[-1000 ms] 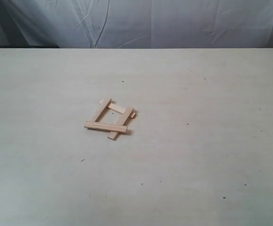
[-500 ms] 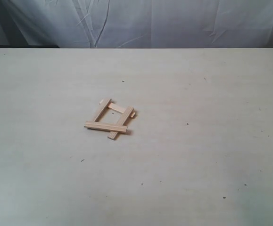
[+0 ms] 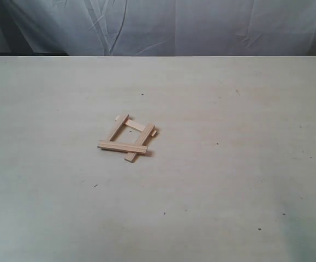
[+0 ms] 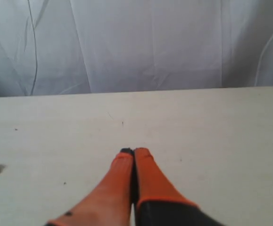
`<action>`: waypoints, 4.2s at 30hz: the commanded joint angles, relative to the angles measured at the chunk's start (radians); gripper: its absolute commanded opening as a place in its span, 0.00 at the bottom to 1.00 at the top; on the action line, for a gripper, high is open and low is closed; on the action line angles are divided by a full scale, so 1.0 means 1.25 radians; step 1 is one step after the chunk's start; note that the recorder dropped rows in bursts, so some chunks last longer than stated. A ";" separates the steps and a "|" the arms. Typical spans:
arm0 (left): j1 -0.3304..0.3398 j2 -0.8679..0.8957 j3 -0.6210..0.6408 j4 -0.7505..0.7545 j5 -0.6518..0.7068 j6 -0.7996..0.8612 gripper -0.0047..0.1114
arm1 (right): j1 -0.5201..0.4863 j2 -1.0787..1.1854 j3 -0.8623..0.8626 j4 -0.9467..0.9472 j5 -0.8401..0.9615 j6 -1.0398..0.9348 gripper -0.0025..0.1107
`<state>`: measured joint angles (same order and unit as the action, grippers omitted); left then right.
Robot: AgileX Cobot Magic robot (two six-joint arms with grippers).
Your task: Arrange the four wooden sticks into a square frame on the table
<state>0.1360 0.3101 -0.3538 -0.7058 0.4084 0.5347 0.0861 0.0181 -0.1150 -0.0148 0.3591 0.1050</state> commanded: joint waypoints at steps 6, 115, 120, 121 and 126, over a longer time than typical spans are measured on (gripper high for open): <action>-0.001 -0.005 0.005 0.004 -0.001 0.000 0.04 | -0.004 -0.014 0.092 0.017 0.003 -0.006 0.02; -0.181 -0.248 0.283 0.578 -0.142 -0.423 0.04 | -0.004 -0.014 0.092 0.019 0.004 -0.005 0.02; -0.158 -0.248 0.283 0.578 -0.142 -0.423 0.04 | -0.004 -0.014 0.092 0.019 0.004 -0.005 0.02; -0.155 -0.248 0.283 0.578 -0.142 -0.423 0.04 | -0.004 -0.014 0.092 0.019 0.004 -0.005 0.02; -0.154 -0.248 0.283 0.578 -0.142 -0.422 0.04 | -0.004 -0.014 0.092 0.019 0.004 -0.003 0.02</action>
<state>-0.0608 0.0043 -0.0047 0.0073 0.2330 0.0077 0.0861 0.0067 -0.0023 0.0091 0.3774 0.1012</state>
